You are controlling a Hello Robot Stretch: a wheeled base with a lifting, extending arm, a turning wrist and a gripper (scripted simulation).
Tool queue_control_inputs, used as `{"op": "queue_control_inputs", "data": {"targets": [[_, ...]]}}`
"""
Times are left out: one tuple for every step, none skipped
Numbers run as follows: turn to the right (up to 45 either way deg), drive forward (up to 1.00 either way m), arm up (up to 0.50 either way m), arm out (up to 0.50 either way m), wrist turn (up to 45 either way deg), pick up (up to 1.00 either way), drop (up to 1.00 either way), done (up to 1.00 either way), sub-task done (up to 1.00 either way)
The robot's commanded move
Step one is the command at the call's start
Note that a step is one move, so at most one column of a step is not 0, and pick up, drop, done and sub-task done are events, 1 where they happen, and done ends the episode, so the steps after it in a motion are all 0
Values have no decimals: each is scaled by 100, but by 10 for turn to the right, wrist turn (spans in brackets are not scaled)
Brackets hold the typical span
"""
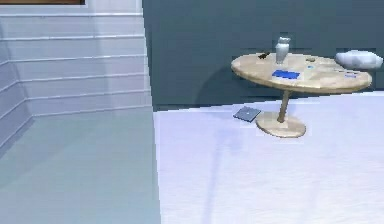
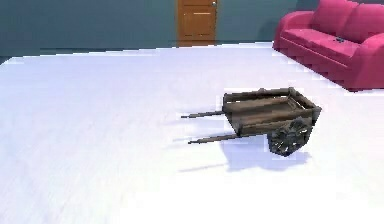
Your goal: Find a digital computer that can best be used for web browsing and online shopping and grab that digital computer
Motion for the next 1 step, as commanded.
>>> {"op": "queue_control_inputs", "data": {"targets": [[0, 100, 0, 0, 0, 0, 0, 0, 0]]}}
